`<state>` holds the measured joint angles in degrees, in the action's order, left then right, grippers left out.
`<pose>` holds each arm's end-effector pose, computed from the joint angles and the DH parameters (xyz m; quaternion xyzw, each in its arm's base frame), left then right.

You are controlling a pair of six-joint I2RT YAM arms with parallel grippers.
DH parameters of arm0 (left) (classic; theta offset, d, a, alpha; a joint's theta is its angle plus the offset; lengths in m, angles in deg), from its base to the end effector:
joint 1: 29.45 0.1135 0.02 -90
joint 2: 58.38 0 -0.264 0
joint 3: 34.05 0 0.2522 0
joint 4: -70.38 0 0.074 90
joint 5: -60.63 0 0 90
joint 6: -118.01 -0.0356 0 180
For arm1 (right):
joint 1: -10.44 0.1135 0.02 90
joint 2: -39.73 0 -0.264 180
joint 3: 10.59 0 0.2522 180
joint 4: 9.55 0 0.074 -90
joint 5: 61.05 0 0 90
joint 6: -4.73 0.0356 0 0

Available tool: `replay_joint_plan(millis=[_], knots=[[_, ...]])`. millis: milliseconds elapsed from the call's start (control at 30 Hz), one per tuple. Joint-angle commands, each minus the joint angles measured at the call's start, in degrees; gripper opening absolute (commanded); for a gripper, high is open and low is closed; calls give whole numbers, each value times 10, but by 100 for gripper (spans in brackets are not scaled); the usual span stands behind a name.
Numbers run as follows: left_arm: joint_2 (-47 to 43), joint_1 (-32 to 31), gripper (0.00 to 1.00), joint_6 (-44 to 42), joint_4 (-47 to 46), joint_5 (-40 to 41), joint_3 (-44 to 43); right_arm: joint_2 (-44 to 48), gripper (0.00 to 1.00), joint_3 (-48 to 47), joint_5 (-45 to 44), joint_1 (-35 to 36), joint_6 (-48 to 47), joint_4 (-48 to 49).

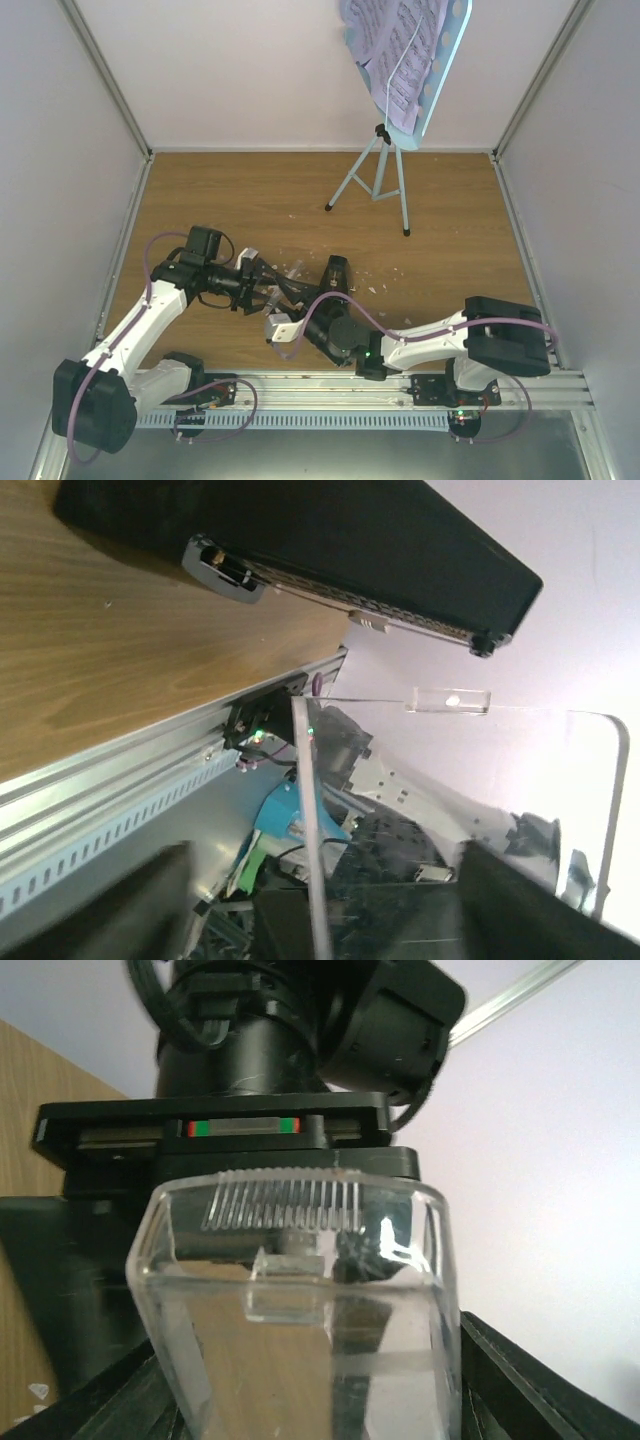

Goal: Pack up the instrument practice props

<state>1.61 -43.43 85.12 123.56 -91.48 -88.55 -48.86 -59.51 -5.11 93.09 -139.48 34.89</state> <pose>0.1730 -0.0755 0.2405 0.1736 -0.8183 0.5386 0.1005 0.0595 0.3057 0.2250 -0.5228 0.4384 -0.0194 0.7308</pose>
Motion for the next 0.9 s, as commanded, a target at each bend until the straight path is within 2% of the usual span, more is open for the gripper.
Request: replay_joint_plan(millis=[0, 33, 67, 167, 267, 367, 433, 600, 700, 800, 867], knots=[[-10, 11, 91, -6, -75, -54, 17, 40, 53, -5, -30, 4, 3, 48], [-8, 16, 98, -15, -80, -57, 17, 50, 53, -4, -38, 5, 3, 46], [-5, 21, 99, -25, -82, -55, 15, 59, 53, -4, -46, 5, 2, 43], [1, 34, 99, -66, -96, -26, 1, 102, 53, -5, -65, 5, 5, 28], [13, 35, 99, -130, -95, 39, -28, 151, 53, -13, -75, 4, 24, -14], [23, 34, 99, -193, -108, 113, -59, 200, 52, -31, -93, -6, 63, -81], [16, 31, 99, -227, -154, 156, -60, 238, 52, -45, -97, -24, 112, -149], [-23, -25, 99, -299, -362, 259, -25, 342, 51, -66, -79, -110, 284, -339], [-16, -78, 99, -369, -448, 296, -18, 394, 52, -80, -52, -185, 369, -446], [10, -119, 99, -439, -505, 287, -12, 433, 51, -77, -13, -264, 436, -529], [28, -137, 99, -492, -546, 250, -3, 445, 51, -69, 11, -317, 476, -563]])
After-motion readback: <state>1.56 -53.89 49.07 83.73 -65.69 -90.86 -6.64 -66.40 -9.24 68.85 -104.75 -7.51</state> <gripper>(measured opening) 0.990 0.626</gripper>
